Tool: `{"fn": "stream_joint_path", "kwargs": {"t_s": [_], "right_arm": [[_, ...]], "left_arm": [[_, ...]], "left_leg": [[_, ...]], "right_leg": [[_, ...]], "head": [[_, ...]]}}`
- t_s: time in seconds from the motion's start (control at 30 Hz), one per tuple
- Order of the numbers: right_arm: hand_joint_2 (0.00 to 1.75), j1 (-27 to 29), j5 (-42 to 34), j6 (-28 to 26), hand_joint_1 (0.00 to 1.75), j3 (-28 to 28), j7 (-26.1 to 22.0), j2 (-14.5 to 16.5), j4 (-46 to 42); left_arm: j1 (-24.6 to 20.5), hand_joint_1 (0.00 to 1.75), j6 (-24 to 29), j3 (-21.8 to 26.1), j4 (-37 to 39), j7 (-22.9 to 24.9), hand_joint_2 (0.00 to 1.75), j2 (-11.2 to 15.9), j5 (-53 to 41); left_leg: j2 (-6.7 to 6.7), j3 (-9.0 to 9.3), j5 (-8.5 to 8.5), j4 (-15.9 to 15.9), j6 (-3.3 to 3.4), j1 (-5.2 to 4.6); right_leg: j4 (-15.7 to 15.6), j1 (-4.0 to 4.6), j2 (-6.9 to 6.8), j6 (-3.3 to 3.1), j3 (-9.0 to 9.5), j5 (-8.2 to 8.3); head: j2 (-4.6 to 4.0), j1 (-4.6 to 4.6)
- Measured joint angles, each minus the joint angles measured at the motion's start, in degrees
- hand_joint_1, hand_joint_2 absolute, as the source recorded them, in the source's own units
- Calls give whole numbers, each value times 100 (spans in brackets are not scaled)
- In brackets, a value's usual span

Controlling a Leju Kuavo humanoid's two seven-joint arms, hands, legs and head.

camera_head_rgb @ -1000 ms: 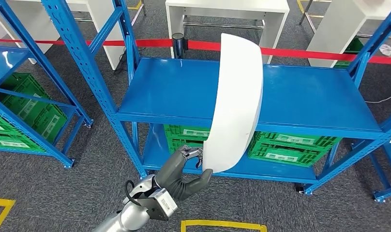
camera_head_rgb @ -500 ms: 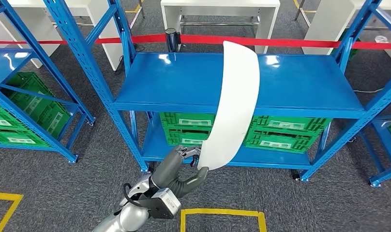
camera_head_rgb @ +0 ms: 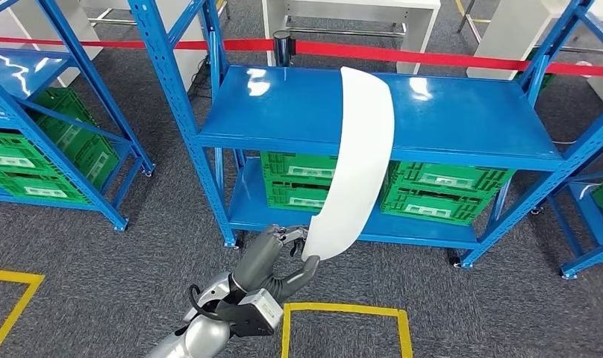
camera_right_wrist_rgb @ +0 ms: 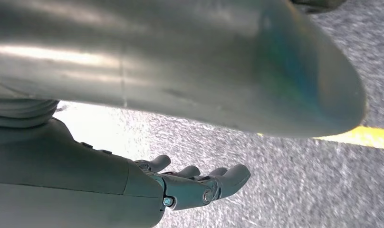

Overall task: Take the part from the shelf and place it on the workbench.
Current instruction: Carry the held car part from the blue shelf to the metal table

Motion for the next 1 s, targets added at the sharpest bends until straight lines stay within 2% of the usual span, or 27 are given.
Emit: {"fn": "stream_joint_path", "kwargs": {"t_s": [0.03,0.07,0.1,0.13,0.17,0.2,0.23,0.27,0.3,0.37,0.4,0.43,0.47,0.53,0.57,0.6,0.63,0.67,0.7,0.73,0.77,0.8,0.83,0.9,0.93,0.97,1.0], "right_arm": [[0,-2,1,0,0,3,-9,-1,0],[0,-6,3,0,0,7,-16,-4,0],[0,-11,5,0,0,10,-17,-9,0],[0,-19,8,0,0,14,-13,-15,0],[0,-29,10,-1,0,17,-8,-21,0],[0,-45,11,-2,0,20,0,-26,-1],[0,-62,13,-4,0,23,8,-31,-1],[0,-77,14,-10,0,26,16,-33,-2],[0,-87,14,-17,0,29,26,-35,-2],[0,-86,7,-36,0,32,35,-33,-2],[0,-88,-3,-41,0,32,31,-32,-2],[0,-89,-15,-44,0,32,20,-32,-3],[0,-90,-26,-44,0,32,4,-31,-3],[0,-82,-39,-39,0,32,-17,-34,-4],[0,-73,-39,-36,0,32,-21,-34,-4],[0,-64,-38,-28,0,32,-17,-34,-4],[0,-56,-36,-21,0,33,-10,-34,-4],[0,-50,-31,-13,0,34,1,-33,-4],[0,-47,-26,-5,0,36,10,-32,-4],[0,-45,-21,-2,0,40,17,-29,-4],[0,-44,-14,1,0,44,19,-26,-4],[0,-44,-9,4,0,48,14,-24,-4],[0,-42,-4,9,0,52,4,-20,-4],[0,-27,2,18,0,58,-16,-13,-4],[0,-18,5,20,0,60,-18,-9,-3],[0,-11,9,22,0,62,-11,-4,-3],[0,-10,14,26,0,64,3,-2,-3]], "left_arm": [[1,175,-36,0,8,2,175,-4,-10],[3,175,-83,-1,18,-13,175,-5,-24],[5,175,-127,-2,27,-40,175,-5,-42],[7,175,-150,-3,33,-67,175,-5,-75],[9,175,-144,-4,34,-71,175,-8,-135],[9,175,-119,-4,33,-51,175,-14,-207],[8,175,-82,-4,32,-5,175,-19,-301],[7,175,-41,-5,33,46,175,-25,-396],[1,175,-11,-7,37,73,175,-28,-455],[-21,175,4,-6,69,87,175,-31,-486],[-35,175,-26,-3,97,73,175,-31,-444],[-45,175,-69,3,126,52,175,-29,-393],[-51,175,-118,11,155,26,175,-26,-333],[-51,175,-179,41,195,-18,175,-25,-235],[-51,175,-186,58,212,-11,175,-23,-227],[-51,175,-181,72,228,5,175,-22,-241],[-50,175,-166,80,244,20,175,-21,-270],[-50,175,-145,84,256,32,175,-21,-308],[-51,175,-115,85,263,44,175,-22,-349],[-54,175,-81,85,265,57,175,-26,-394],[-53,175,-42,85,266,73,175,-30,-437],[-52,175,-5,85,267,87,175,-33,-473],[-49,175,19,85,268,95,175,-35,-498],[-37,175,39,85,273,104,175,-35,-517],[-30,175,41,84,274,108,175,-38,-520],[-23,175,41,84,275,110,175,-43,-521],[-17,175,42,83,275,110,175,-48,-520]], "left_leg": [[3,-95,71,9,17,-10],[5,-196,142,24,22,-19],[7,-301,206,46,20,-26],[8,-406,265,77,12,-29],[9,-507,317,113,-2,-29],[10,-594,364,154,-20,-30],[11,-666,408,192,-46,-36],[13,-710,451,216,-77,-41],[16,-732,497,223,-111,-42],[16,-752,598,191,-185,-36],[7,-787,570,204,-223,-29],[-4,-842,435,288,-262,-22],[-14,-913,187,479,-300,-10],[-20,-1046,-411,1139,-366,20],[-20,-1072,-567,1474,-391,33],[-20,-1043,-579,1693,-406,42],[-19,-939,-470,1737,-411,49],[-20,-734,-317,1581,-406,55],[-24,-433,-235,1246,-389,59],[-30,-87,-257,800,-364,51],[-39,174,-323,422,-324,37],[-48,337,-407,154,-281,20],[-54,383,-436,25,-232,-4],[-43,293,-313,-11,-121,-16],[-32,232,-234,-27,-64,-12],[-22,165,-148,-41,-18,-2],[-15,87,-70,-41,13,2]], "right_leg": [[368,1,1,5,-86,-234],[665,4,2,7,-126,-332],[824,7,2,4,-95,-296],[791,12,2,-4,31,-156],[559,16,1,-17,260,5],[190,20,1,-37,548,64],[-209,33,3,-61,824,47],[-515,47,7,-86,1009,-12],[-694,63,11,-114,1092,-81],[-758,69,9,-183,1043,-17],[-767,59,-1,-225,997,48],[-781,46,-13,-269,935,126],[-791,34,-24,-301,858,209],[-786,33,-27,-325,685,359],[-780,33,-29,-320,593,434],[-772,33,-33,-312,499,507],[-761,33,-39,-300,405,576],[-749,32,-43,-285,307,645],[-736,31,-45,-265,226,711],[-724,36,-42,-240,160,770],[-727,38,-39,-207,125,832],[-739,38,-36,-170,114,893],[-765,32,-34,-128,110,955],[-802,7,-27,-45,86,1024],[-733,-3,-20,-15,41,911],[-552,-7,-13,7,-31,681],[-253,-12,-9,17,-120,359]], "head": [[0,1],[0,0],[0,1],[0,1],[0,1],[0,1],[0,-2],[0,-4],[0,-1],[0,10],[0,16],[0,14],[0,12],[0,3],[0,2],[0,1],[0,1],[0,0],[0,0],[0,-1],[0,5],[0,-2],[0,-13],[0,-41],[0,-43],[0,-40],[0,-37]]}}
